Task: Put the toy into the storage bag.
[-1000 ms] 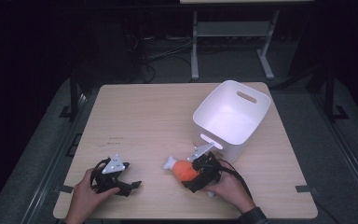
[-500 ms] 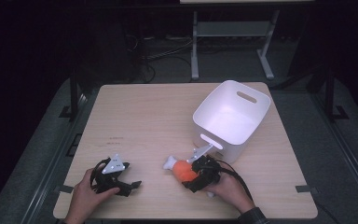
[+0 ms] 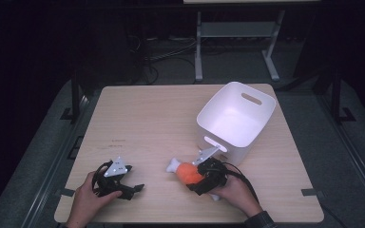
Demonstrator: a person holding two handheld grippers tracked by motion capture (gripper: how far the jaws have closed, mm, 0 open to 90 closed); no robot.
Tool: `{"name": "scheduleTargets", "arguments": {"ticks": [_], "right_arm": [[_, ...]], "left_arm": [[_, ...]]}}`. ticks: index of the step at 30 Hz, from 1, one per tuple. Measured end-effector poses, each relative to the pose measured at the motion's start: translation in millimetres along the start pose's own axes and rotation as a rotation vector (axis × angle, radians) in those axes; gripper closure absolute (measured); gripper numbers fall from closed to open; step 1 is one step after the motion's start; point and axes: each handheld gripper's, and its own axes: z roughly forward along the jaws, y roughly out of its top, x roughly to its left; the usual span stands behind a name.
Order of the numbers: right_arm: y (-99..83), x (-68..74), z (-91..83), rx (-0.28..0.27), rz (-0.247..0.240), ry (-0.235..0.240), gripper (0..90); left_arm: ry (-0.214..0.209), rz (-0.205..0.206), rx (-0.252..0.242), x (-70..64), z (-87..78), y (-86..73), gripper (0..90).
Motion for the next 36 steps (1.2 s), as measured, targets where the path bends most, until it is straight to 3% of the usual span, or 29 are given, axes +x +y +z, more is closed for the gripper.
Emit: {"name": "scheduleTargets", "arguments": {"ticks": [36], "right_arm": [[6.7, 0.3, -43.5, -0.064, -0.036, 0.019, 21.4]], "left_arm": [[-0.001, -0.003, -0.004, -0.2, 0.3, 0.0, 12.8]]}}
